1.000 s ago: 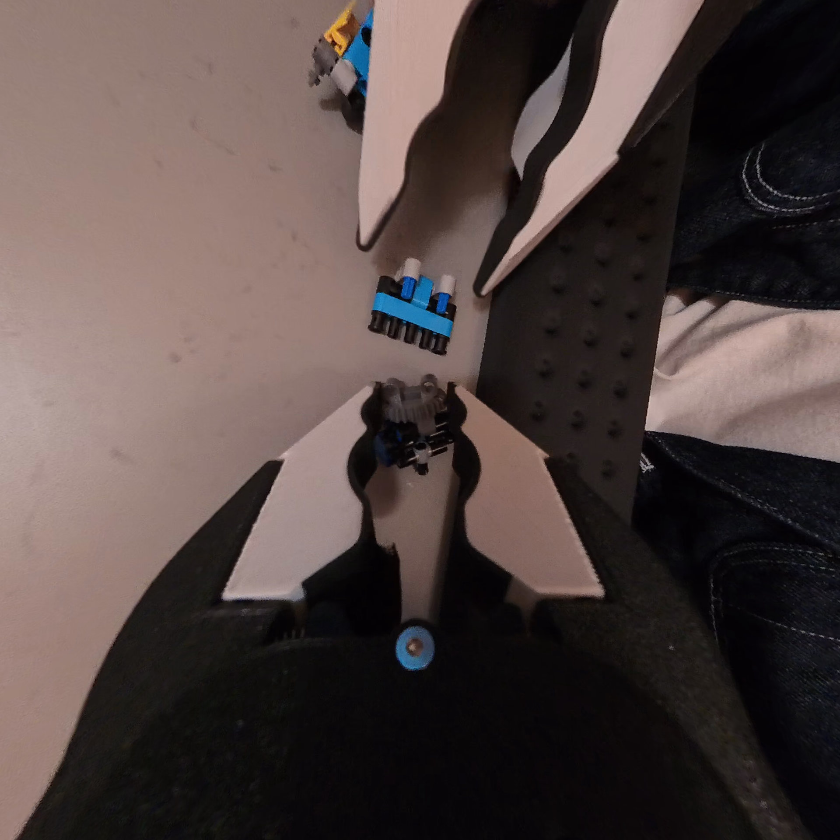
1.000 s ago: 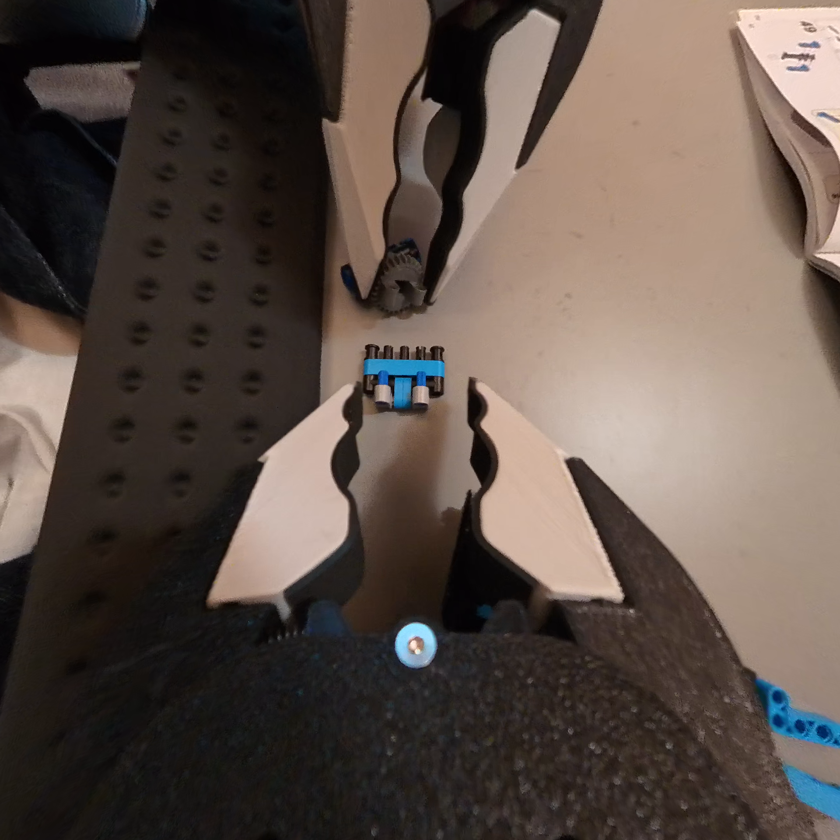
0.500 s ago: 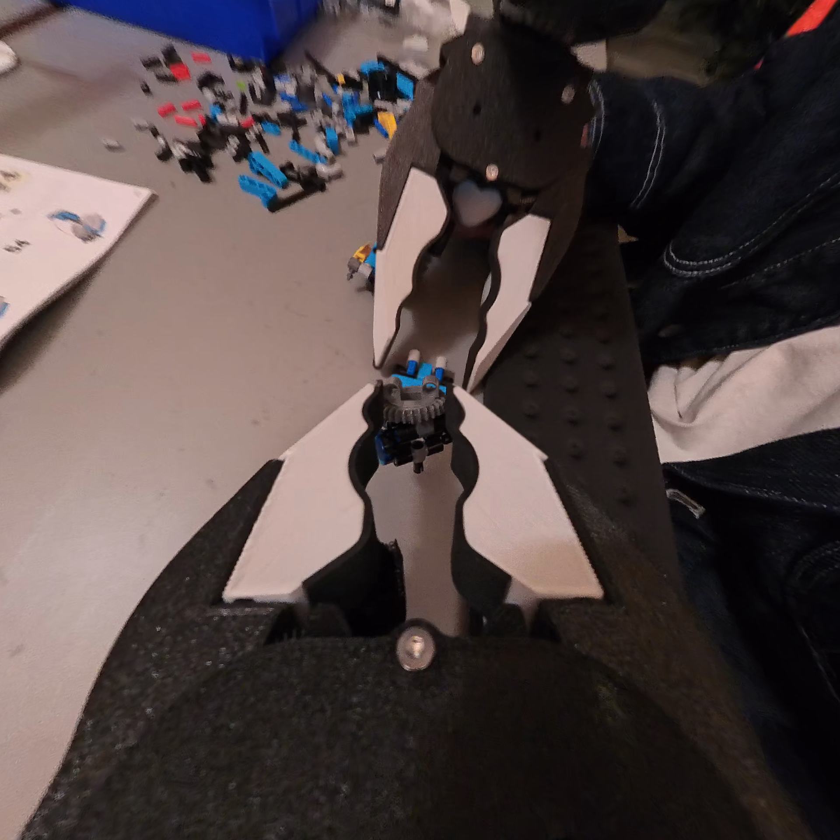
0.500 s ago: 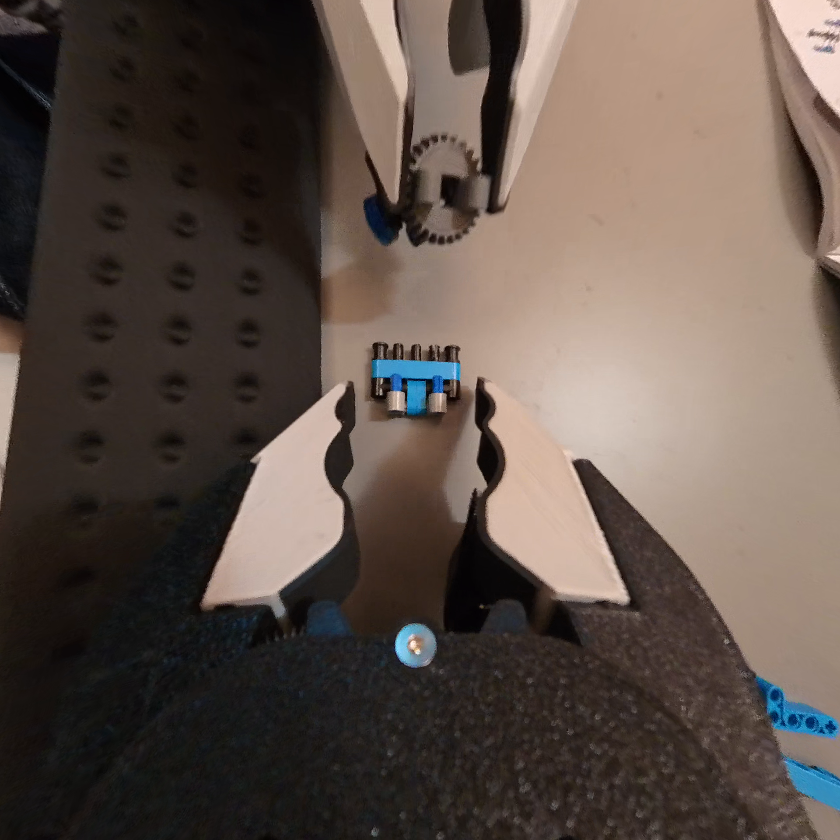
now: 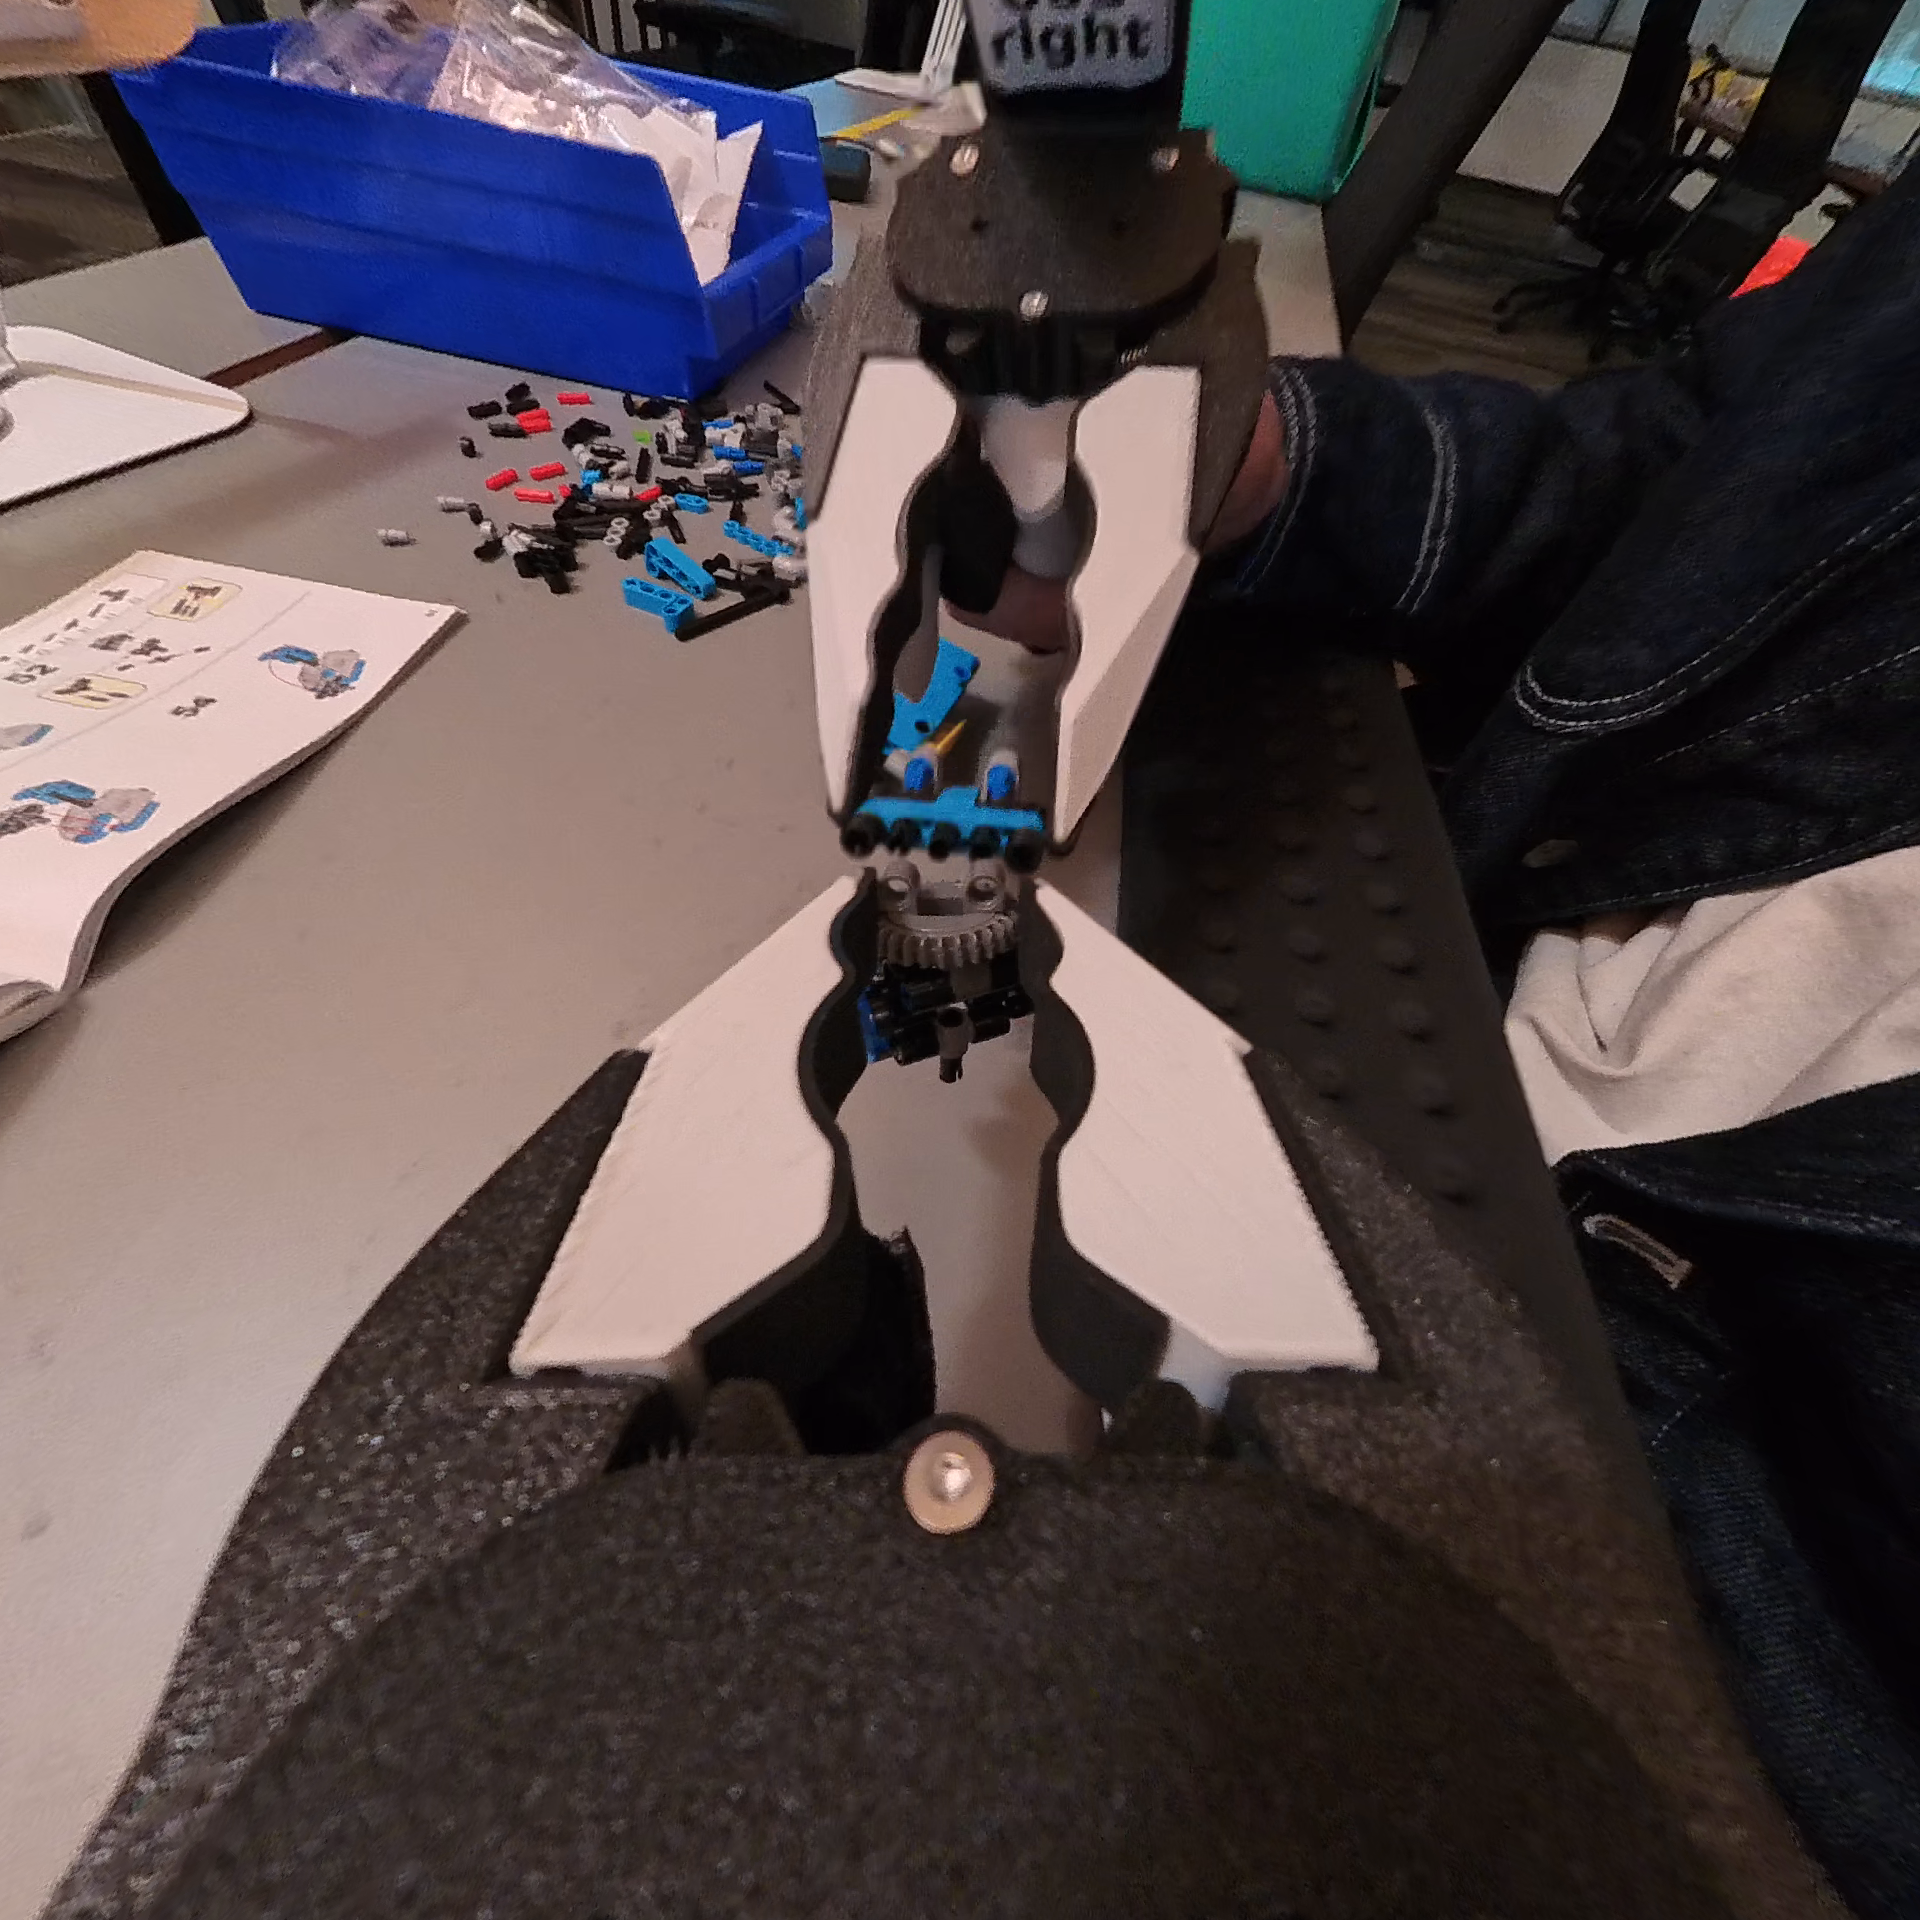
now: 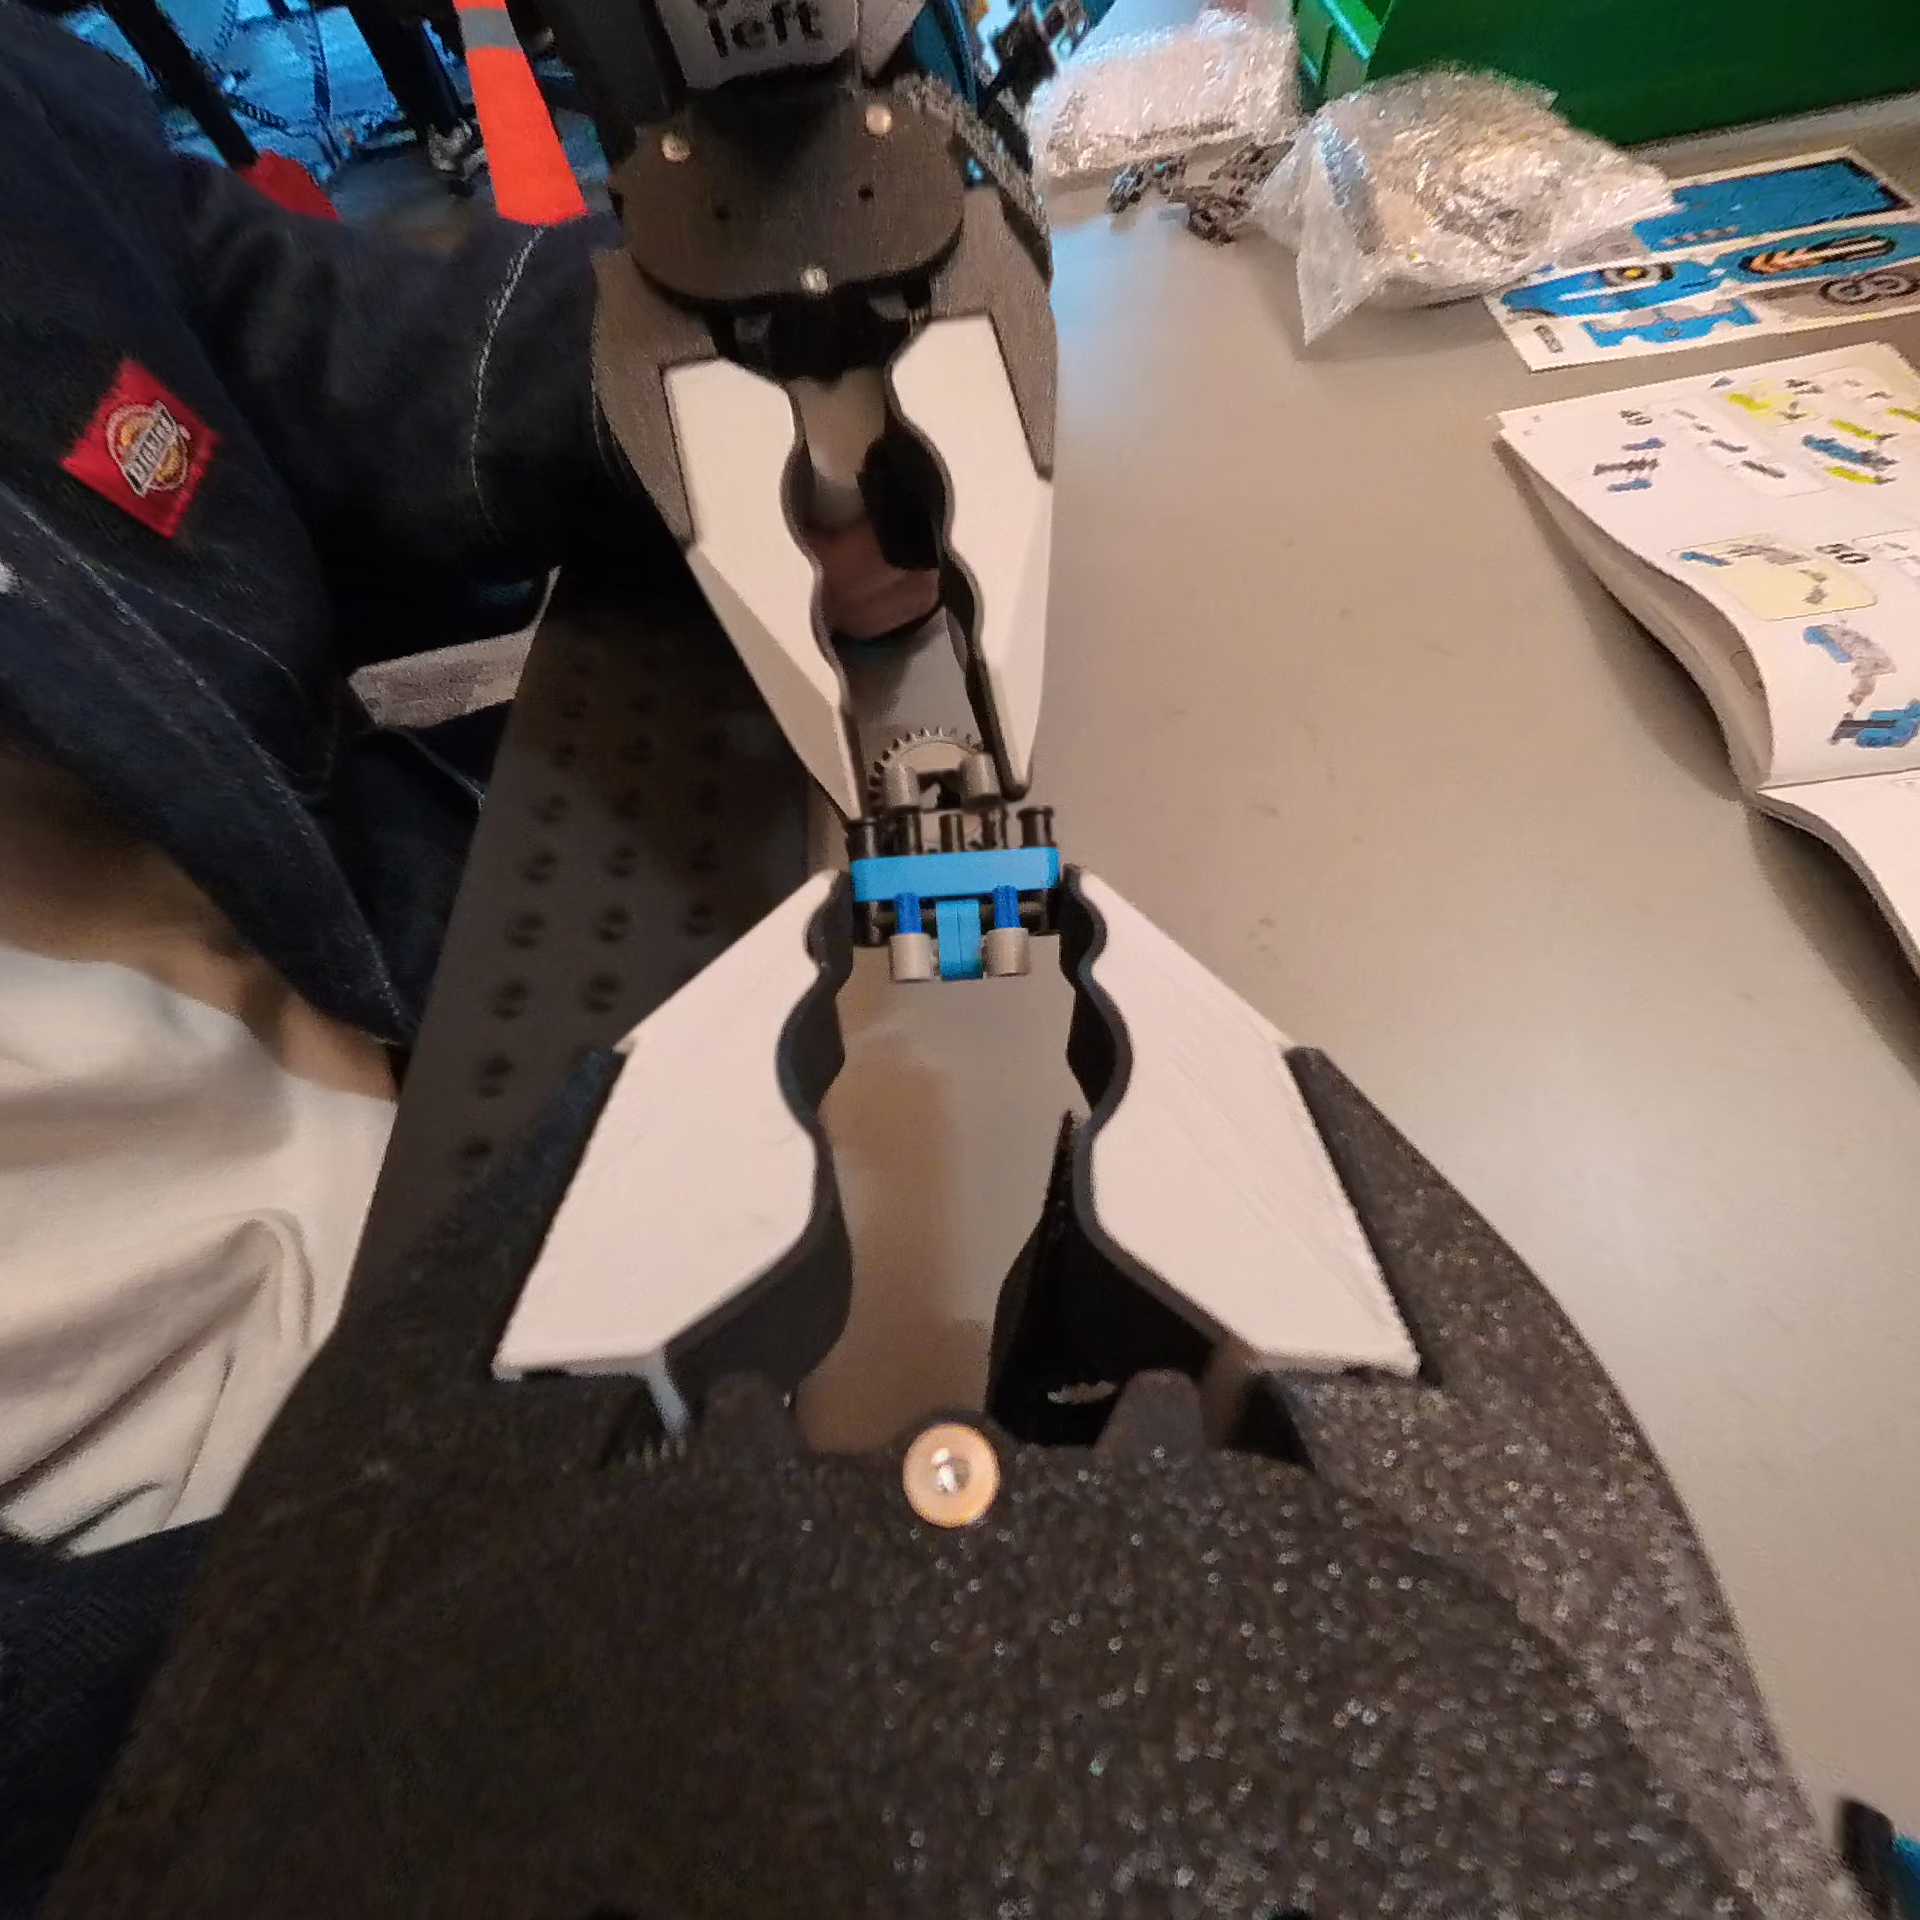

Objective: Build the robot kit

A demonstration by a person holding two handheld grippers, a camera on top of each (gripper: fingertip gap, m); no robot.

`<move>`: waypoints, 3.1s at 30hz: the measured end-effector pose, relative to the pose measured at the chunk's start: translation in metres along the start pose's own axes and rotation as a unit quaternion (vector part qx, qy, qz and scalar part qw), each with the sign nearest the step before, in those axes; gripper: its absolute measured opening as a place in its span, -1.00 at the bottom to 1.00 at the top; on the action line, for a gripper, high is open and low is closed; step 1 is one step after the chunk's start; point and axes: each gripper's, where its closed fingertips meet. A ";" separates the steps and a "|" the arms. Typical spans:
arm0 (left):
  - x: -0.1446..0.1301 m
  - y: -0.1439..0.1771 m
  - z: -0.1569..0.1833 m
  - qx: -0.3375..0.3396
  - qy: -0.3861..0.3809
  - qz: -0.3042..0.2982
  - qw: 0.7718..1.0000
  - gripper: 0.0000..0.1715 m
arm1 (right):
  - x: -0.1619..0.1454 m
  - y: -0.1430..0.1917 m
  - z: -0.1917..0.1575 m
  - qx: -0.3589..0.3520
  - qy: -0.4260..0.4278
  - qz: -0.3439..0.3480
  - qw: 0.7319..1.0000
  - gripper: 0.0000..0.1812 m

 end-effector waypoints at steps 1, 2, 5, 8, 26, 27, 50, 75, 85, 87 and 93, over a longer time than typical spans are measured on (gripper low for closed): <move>0.002 0.001 0.001 -0.004 0.000 0.005 1.000 -0.70 | -0.002 -0.003 -0.001 0.002 0.003 -0.004 1.000 -0.57; 0.003 0.001 0.003 -0.007 0.001 0.008 1.000 -0.70 | -0.002 -0.005 -0.003 0.008 0.000 -0.004 1.000 -0.57; 0.006 0.003 0.006 -0.015 0.003 0.018 1.000 -0.70 | 0.002 -0.003 -0.006 0.021 -0.010 0.014 1.000 -0.57; 0.005 0.002 0.009 -0.021 -0.001 0.015 1.000 -0.70 | 0.001 -0.003 -0.010 0.033 -0.006 0.013 0.999 -0.58; -0.001 -0.001 0.016 -0.046 0.005 0.001 0.999 -0.70 | -0.004 -0.004 -0.014 0.051 -0.015 0.008 0.999 -0.58; -0.001 -0.001 0.017 -0.048 0.008 0.003 0.999 -0.70 | -0.005 -0.004 -0.014 0.052 -0.013 0.008 0.999 -0.58; -0.046 -0.012 0.008 -0.023 0.012 -0.127 0.992 -0.68 | -0.039 -0.016 -0.003 0.006 0.003 -0.076 0.997 -0.57; -0.011 0.007 0.012 -0.082 0.079 -0.024 0.993 -0.58 | -0.010 -0.005 -0.011 0.004 0.034 -0.002 0.999 -0.57; -0.001 0.012 0.024 -0.165 0.131 0.008 0.977 -0.58 | 0.008 -0.002 -0.027 0.027 0.073 0.036 0.996 -0.57; -0.002 0.011 0.026 -0.170 0.131 0.005 0.977 -0.58 | 0.009 0.000 -0.024 0.021 0.063 0.039 0.997 -0.57; 0.001 0.012 0.024 -0.162 0.125 0.016 0.979 -0.58 | 0.006 -0.001 -0.022 0.019 0.059 0.032 0.998 -0.58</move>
Point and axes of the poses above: each gripper's, where its closed fingertips meet, y back along the fingers, x out of its top, z = x × y across the jaws, and after that the axes turned 1 degree about z, right-handed
